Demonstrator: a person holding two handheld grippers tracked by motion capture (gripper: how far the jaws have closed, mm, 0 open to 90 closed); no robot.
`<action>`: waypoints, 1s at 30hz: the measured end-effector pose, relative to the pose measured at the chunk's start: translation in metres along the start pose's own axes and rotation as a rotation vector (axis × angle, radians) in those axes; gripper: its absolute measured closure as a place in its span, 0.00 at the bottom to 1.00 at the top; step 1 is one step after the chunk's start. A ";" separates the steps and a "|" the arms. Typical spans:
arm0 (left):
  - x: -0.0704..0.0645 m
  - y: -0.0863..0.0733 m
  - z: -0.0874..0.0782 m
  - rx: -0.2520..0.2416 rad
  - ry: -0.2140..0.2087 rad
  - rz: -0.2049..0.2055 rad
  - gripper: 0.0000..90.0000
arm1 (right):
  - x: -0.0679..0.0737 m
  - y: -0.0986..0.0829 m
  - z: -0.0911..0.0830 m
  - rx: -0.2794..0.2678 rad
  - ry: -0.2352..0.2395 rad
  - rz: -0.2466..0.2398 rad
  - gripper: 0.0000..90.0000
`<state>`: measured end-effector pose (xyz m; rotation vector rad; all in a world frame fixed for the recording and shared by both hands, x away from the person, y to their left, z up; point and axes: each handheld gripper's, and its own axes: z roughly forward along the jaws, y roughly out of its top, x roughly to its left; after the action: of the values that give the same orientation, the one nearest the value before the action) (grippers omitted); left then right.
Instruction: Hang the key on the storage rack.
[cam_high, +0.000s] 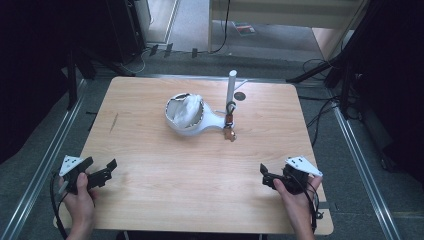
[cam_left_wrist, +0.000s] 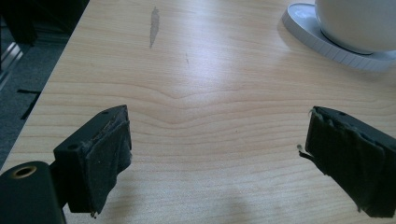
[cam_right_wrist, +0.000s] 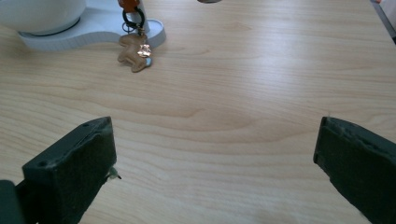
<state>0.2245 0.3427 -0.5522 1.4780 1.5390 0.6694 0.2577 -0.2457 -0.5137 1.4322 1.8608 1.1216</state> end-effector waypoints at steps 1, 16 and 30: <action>0.000 0.000 0.000 -0.001 -0.001 0.000 0.09 | -0.005 -0.003 -0.005 0.000 -0.010 0.004 0.00; 0.000 0.000 0.000 0.001 0.003 0.008 0.08 | -0.048 -0.026 -0.040 0.008 -0.065 0.059 0.00; -0.001 0.000 0.000 0.002 0.001 0.015 0.09 | -0.086 -0.042 -0.069 -0.012 -0.111 0.096 0.00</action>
<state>0.2243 0.3416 -0.5521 1.4925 1.5309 0.6776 0.2057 -0.3514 -0.5210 1.5588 1.7221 1.0734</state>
